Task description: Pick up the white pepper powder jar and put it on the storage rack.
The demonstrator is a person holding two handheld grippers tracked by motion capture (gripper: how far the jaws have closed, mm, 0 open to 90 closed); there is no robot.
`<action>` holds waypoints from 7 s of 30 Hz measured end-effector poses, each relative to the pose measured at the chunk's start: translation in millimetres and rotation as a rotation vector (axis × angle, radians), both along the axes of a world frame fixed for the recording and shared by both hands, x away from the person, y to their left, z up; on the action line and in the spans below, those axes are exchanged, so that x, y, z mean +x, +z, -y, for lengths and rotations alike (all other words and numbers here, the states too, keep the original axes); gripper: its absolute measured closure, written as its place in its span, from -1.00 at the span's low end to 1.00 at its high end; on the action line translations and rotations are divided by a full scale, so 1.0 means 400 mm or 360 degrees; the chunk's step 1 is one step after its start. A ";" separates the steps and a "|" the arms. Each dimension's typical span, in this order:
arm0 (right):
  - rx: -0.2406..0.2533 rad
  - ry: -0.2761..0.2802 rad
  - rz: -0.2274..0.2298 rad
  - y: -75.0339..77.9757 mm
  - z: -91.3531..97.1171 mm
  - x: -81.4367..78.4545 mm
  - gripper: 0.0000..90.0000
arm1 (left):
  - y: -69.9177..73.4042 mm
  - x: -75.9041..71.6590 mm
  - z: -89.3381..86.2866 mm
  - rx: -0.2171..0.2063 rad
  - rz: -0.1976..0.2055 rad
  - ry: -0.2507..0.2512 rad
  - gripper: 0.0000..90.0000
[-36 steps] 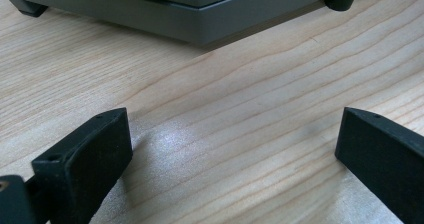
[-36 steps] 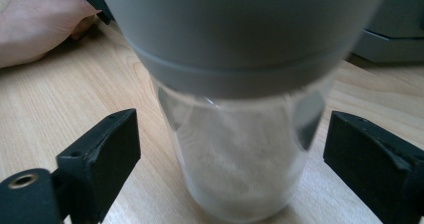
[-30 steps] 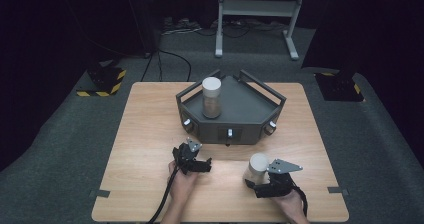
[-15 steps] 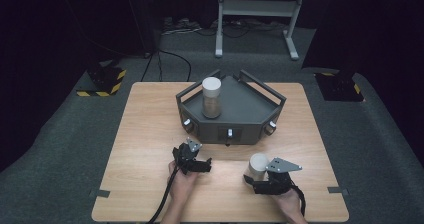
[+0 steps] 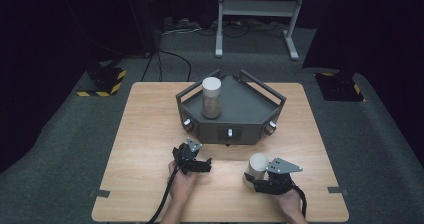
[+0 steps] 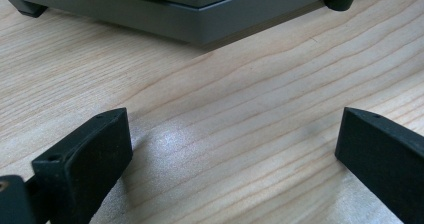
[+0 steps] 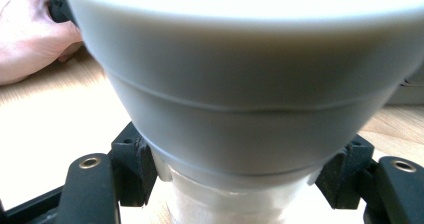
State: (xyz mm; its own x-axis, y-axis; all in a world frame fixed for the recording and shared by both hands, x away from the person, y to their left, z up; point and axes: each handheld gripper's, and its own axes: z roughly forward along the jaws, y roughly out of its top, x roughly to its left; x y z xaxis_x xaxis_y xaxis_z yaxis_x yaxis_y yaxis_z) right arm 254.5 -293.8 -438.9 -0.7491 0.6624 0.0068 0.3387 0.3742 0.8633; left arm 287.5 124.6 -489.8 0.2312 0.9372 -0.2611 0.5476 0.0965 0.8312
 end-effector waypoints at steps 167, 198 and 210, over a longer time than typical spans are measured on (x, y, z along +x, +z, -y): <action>-0.0462 -0.0310 -0.0409 0.506 -0.351 0.539 -0.28 | 0.003 0.001 -0.003 0.0019 -0.0007 -0.0013 -0.96; -0.0259 -0.0275 -0.0375 0.462 -0.296 0.530 -0.88 | 0.003 0.001 -0.003 0.0020 -0.0008 -0.0015 -0.96; -0.0173 -0.0294 -0.0298 0.451 -0.273 0.497 -1.00 | 0.002 0.001 -0.002 0.0016 -0.0003 -0.0010 -0.96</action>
State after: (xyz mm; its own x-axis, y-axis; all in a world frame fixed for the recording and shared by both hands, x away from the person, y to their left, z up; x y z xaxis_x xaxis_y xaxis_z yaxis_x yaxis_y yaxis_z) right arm 453.2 -184.4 -258.6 -0.6083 0.7918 0.0551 0.5594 0.3784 0.7375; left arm 287.9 125.5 -488.9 0.2369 0.9382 -0.2523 0.5498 0.0847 0.8310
